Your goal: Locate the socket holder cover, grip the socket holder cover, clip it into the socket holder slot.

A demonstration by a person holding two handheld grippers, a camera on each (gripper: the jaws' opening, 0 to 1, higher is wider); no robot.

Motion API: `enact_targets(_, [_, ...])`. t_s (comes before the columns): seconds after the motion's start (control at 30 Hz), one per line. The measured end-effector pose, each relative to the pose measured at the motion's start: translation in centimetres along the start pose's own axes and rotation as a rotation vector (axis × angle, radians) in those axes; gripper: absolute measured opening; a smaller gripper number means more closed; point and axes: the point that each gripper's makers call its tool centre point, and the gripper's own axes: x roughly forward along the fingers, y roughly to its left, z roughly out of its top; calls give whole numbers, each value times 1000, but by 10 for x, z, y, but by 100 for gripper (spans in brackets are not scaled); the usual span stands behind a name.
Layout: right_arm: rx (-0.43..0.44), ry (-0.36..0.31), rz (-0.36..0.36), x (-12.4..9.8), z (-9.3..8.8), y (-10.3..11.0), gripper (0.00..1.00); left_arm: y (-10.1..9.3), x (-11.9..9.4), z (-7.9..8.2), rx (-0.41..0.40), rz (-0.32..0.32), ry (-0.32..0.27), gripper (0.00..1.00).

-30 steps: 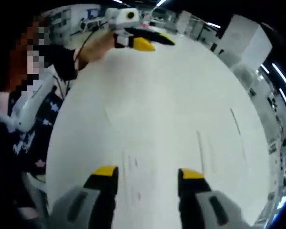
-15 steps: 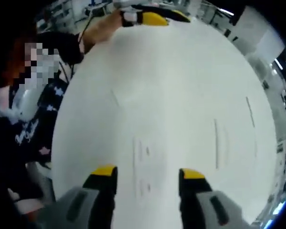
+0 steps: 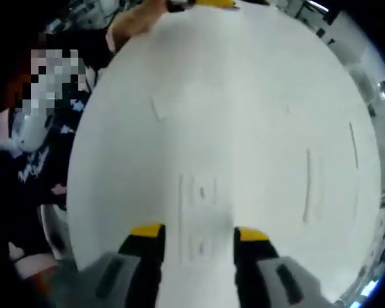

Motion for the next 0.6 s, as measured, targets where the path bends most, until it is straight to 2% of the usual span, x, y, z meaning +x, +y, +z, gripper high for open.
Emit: enact_targets(0.6, [-17, 49, 25, 2, 1, 3, 41, -1, 0, 0, 8, -1, 5, 46])
